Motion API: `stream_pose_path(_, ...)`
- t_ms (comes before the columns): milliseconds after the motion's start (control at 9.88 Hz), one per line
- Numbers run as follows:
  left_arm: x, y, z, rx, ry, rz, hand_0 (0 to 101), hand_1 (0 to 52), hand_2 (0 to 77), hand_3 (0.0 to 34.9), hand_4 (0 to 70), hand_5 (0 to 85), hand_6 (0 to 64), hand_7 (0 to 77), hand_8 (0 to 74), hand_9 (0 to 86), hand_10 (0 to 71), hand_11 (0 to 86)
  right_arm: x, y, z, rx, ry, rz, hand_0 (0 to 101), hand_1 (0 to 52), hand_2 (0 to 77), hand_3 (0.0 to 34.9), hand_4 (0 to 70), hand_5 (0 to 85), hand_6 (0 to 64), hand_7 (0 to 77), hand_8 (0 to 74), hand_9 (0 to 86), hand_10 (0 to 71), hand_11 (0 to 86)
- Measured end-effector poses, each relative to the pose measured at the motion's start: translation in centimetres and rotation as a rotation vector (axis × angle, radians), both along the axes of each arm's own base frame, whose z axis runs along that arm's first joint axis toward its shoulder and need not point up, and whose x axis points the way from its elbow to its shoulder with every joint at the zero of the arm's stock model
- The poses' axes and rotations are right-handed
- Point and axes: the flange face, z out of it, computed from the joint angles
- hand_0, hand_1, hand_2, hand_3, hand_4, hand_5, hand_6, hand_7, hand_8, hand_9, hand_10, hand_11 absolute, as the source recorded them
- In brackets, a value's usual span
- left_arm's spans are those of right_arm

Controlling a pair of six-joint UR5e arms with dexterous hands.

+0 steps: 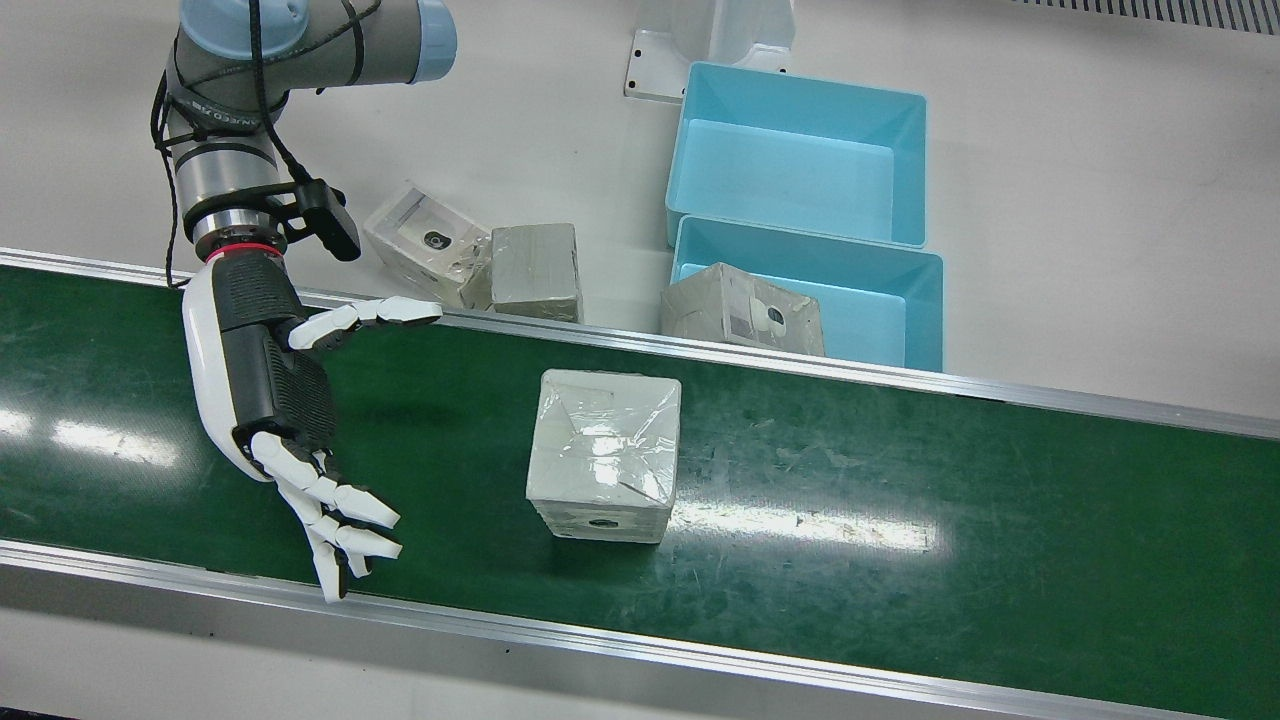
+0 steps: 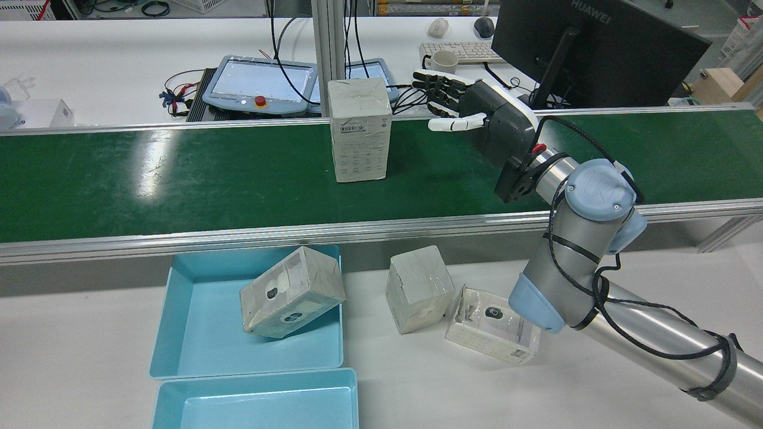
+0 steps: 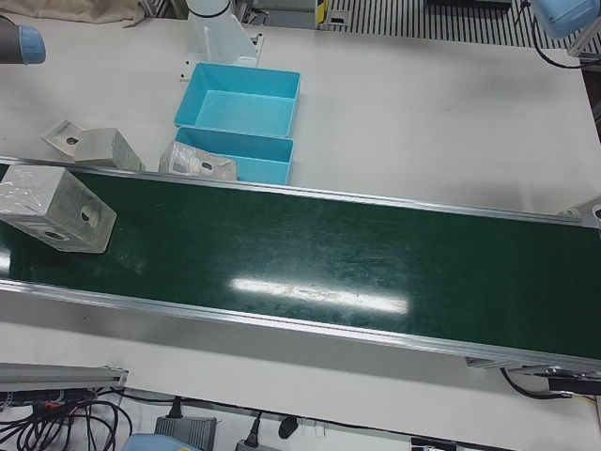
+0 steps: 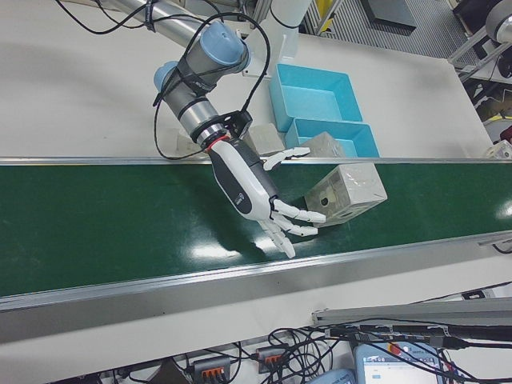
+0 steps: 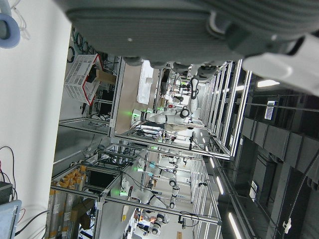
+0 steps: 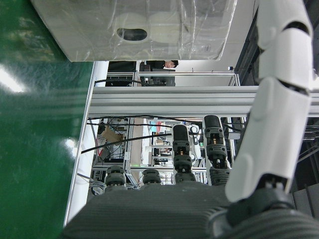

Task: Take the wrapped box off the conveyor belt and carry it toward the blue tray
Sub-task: 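Move the right hand toward the approaching wrapped white box on the belt, then close the right hand fingers around the wrapped white box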

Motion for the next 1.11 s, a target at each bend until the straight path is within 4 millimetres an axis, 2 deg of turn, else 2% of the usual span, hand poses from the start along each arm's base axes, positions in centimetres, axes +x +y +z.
stream_pose_path(405, 0.0, 0.0, 0.0, 0.0, 0.0, 0.0, 0, 0.0, 0.5, 0.0, 0.0, 0.5, 0.0, 0.5, 0.5, 0.5, 0.0, 0.0, 0.0, 0.0, 0.1, -0.002, -0.001, 0.004, 44, 9.3, 16.4, 14.6, 30.5, 9.3, 4.9, 21.8, 0.5, 4.4, 4.4, 7.1)
stream_pose_path(608, 0.0, 0.0, 0.0, 0.0, 0.0, 0.0, 0, 0.0, 0.5, 0.0, 0.0, 0.5, 0.0, 0.5, 0.5, 0.0, 0.5, 0.0, -0.1, -0.2, 0.2, -0.006, 0.003, 0.005, 44, 9.3, 16.4, 16.8, 30.0, 9.3, 4.9, 21.8, 0.0, 4.4, 4.4, 7.1)
stream_pose_path(911, 0.0, 0.0, 0.0, 0.0, 0.0, 0.0, 0, 0.0, 0.5, 0.0, 0.0, 0.5, 0.0, 0.5, 0.0, 0.5, 0.5, 0.0, -0.8, -0.4, 1.0, -0.019, 0.013, -0.001, 44, 9.3, 16.4, 16.8, 30.0, 9.3, 4.9, 21.8, 0.0, 4.4, 4.4, 7.1)
stream_pose_path(1114, 0.0, 0.0, 0.0, 0.0, 0.0, 0.0, 0, 0.0, 0.5, 0.0, 0.0, 0.5, 0.0, 0.5, 0.5, 0.0, 0.5, 0.0, -1.5, -0.3, 1.3, -0.025, 0.018, -0.009, 43, 9.8, 16.4, 15.6, 30.0, 9.3, 4.9, 21.8, 0.0, 4.4, 4.4, 7.1)
